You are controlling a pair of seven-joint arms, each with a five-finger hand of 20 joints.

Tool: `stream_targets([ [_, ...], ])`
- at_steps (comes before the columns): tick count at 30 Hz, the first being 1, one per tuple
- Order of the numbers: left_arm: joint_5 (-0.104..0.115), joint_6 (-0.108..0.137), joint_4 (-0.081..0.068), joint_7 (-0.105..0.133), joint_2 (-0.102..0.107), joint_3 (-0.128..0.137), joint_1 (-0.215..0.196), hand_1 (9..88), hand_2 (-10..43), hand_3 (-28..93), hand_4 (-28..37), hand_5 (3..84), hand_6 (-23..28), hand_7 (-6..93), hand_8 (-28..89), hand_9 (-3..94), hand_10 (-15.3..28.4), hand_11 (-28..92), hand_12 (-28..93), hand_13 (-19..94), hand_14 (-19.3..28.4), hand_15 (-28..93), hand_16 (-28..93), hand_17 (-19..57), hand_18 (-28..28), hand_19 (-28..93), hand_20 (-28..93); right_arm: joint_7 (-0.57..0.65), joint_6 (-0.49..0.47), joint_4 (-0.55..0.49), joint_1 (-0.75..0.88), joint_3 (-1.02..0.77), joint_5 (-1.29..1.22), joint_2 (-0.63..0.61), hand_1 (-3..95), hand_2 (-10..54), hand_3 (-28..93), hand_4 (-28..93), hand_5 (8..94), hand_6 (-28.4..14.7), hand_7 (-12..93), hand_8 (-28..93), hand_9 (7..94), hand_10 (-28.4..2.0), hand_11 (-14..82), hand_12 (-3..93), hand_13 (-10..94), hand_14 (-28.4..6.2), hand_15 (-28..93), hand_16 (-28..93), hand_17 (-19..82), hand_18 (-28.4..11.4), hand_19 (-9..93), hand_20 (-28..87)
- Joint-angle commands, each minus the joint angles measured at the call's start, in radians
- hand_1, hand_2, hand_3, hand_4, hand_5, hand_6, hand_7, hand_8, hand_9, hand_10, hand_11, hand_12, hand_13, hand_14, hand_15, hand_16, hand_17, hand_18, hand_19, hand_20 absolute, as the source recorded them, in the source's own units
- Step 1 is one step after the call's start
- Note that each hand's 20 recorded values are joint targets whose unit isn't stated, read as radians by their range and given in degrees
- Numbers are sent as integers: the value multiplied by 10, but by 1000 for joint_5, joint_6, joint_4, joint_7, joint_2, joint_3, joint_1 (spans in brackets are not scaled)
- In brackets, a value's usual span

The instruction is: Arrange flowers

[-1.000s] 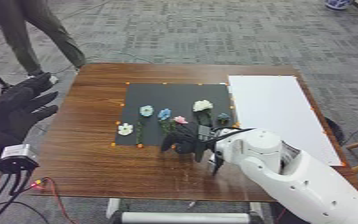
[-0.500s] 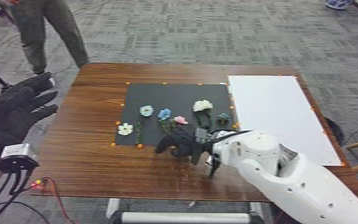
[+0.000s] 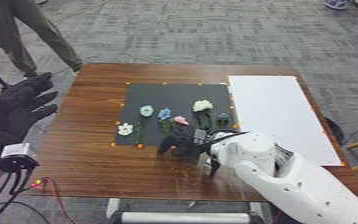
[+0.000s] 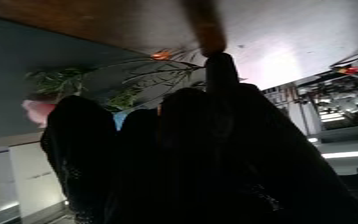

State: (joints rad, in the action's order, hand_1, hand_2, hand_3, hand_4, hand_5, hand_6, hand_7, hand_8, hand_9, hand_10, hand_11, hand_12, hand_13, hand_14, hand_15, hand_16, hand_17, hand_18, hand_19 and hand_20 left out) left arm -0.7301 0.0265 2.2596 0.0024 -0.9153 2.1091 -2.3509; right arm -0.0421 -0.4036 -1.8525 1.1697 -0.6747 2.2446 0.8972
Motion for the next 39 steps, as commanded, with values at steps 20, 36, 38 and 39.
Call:
stream_targets([
  [20,3,-1,3,-2,-6,4,-7,248,-31,710,-242,244,25,217,-90,166,107,168,186,50,141,417,-49,-145,204,397,94,-146,177,-45,88,-142,-440,-42,199,112,905,-187,517,24,160,-157,915,-89,602,306,906,-39,855,339,610,-240,932,719],
  [36,-59,55,3,62,-26,-28,-12,255,-42,707,-241,243,23,207,-90,164,93,161,186,48,122,401,-47,-139,200,401,92,-298,556,78,536,-786,-1385,-167,131,-60,889,-273,404,-29,167,-97,337,-124,152,238,224,-120,289,218,32,-234,442,257],
  [38,-11,52,-5,116,-26,-50,-3,262,-46,703,-235,205,20,219,-92,125,89,153,200,22,114,388,-42,-128,183,387,87,-290,482,82,581,-844,-1418,-139,115,-60,873,-277,361,-27,109,-94,306,-125,93,225,193,-117,169,256,-7,-229,395,204],
  [39,-24,42,-8,120,-30,-55,6,270,-55,701,-231,179,18,227,-97,106,85,135,221,6,107,374,-30,-125,174,379,87,-303,461,84,605,-861,-1464,-127,108,-62,864,-280,333,-29,86,-89,290,-120,66,217,181,-116,111,277,-21,-225,381,178],
])
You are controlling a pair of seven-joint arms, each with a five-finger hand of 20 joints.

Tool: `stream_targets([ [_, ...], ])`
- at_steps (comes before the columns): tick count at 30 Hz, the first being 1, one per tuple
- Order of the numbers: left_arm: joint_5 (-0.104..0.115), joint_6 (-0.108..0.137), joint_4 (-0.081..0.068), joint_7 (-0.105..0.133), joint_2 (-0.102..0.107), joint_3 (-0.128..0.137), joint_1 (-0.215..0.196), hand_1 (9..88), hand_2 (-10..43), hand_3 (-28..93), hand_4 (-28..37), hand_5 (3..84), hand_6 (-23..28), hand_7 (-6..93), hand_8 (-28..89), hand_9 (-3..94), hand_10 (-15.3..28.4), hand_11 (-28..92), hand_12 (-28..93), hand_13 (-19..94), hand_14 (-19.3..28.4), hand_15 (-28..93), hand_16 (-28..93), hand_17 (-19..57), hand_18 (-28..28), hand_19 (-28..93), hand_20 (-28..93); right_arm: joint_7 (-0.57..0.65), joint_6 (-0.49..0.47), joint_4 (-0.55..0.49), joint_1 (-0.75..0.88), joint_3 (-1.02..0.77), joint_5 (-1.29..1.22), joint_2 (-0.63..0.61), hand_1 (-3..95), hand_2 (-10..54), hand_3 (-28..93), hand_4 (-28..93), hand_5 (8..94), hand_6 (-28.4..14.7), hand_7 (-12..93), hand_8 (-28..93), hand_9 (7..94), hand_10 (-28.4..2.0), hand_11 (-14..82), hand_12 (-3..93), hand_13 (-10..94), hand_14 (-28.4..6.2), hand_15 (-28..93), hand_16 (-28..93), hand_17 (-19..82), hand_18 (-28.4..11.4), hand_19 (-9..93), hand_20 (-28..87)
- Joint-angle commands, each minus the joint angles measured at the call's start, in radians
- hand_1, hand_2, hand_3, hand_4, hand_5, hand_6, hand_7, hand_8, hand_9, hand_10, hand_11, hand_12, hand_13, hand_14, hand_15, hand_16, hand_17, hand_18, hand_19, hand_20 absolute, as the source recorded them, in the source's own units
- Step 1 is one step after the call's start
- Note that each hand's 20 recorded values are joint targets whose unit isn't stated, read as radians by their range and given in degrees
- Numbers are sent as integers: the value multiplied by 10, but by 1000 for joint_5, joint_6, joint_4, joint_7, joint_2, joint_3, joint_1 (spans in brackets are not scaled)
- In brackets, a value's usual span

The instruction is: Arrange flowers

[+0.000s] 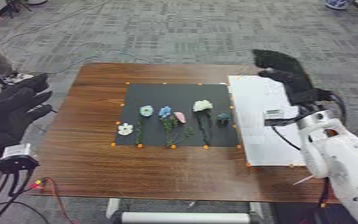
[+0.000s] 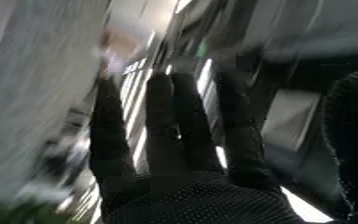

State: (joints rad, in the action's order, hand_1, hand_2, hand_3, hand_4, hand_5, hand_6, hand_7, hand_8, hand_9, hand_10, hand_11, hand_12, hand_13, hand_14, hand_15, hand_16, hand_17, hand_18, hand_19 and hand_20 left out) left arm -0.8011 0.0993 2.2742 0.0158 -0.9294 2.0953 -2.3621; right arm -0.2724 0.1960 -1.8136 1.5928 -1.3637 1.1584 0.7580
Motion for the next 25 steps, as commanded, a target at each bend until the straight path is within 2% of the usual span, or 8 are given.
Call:
stream_targets([
  [1,22,-46,-24,94,-19,-39,23,278,-63,697,-226,156,15,234,-99,91,81,124,238,-9,101,360,-25,-122,168,372,86,-74,-170,42,216,-205,-398,25,101,-67,858,-282,292,-24,68,-85,269,-112,38,209,166,-113,36,303,-40,-220,367,149],
  [4,-4,-56,-21,51,-37,-36,26,287,-84,683,-223,128,15,241,-101,76,71,96,283,-21,99,330,-7,-123,182,366,81,-59,-231,28,267,-234,-432,50,101,-72,854,-282,271,-11,67,-86,249,-96,9,198,163,-107,-53,330,-65,-216,356,113],
  [8,-5,-114,-19,-23,-63,-20,20,277,-95,661,-269,145,20,218,-99,97,79,76,290,-6,112,308,-11,-141,223,378,68,-78,-214,1,275,-195,-430,91,115,-77,867,-272,292,-23,90,-81,247,-89,11,202,163,-102,-71,340,-70,-215,356,104],
  [10,-10,-123,-22,-30,-68,-29,25,271,-95,660,-279,151,22,207,-90,102,84,71,279,-7,118,289,-19,-150,230,378,60,-112,-177,-14,276,-169,-423,112,121,-79,873,-264,301,-27,96,-82,251,-88,17,206,167,-101,-71,344,-69,-215,360,104],
  [14,-5,-85,-42,8,-65,-81,62,273,-95,679,-270,157,20,206,-86,103,84,72,278,-5,116,293,-14,-156,223,381,58,-108,-183,-48,309,-190,-393,201,133,-79,889,-251,308,-31,97,-87,259,-82,30,210,177,-93,-67,353,-65,-209,363,103],
  [17,30,-54,-57,52,-72,-127,95,273,-95,681,-258,169,19,214,-89,113,82,89,278,5,109,328,-4,-152,208,388,67,-72,-208,-70,344,-223,-349,310,133,-81,886,-251,297,-35,90,-89,258,-82,31,209,178,-94,-66,358,-65,-206,360,101],
  [22,14,-127,-87,10,-78,-162,152,275,-95,682,-251,183,18,216,-93,122,83,110,265,12,107,342,-9,-147,201,387,75,-34,-277,-66,369,-261,-316,381,125,-92,872,-263,289,-64,71,-77,258,-98,22,209,181,-98,-69,359,-67,-206,352,95],
  [25,-4,-131,-74,7,-95,-151,129,277,-95,678,-249,185,20,212,-94,122,84,110,253,11,108,326,-21,-145,198,377,74,8,-315,-70,383,-285,-266,394,124,-94,871,-268,293,-63,71,-73,265,-97,23,210,180,-98,-70,357,-80,-202,352,93],
])
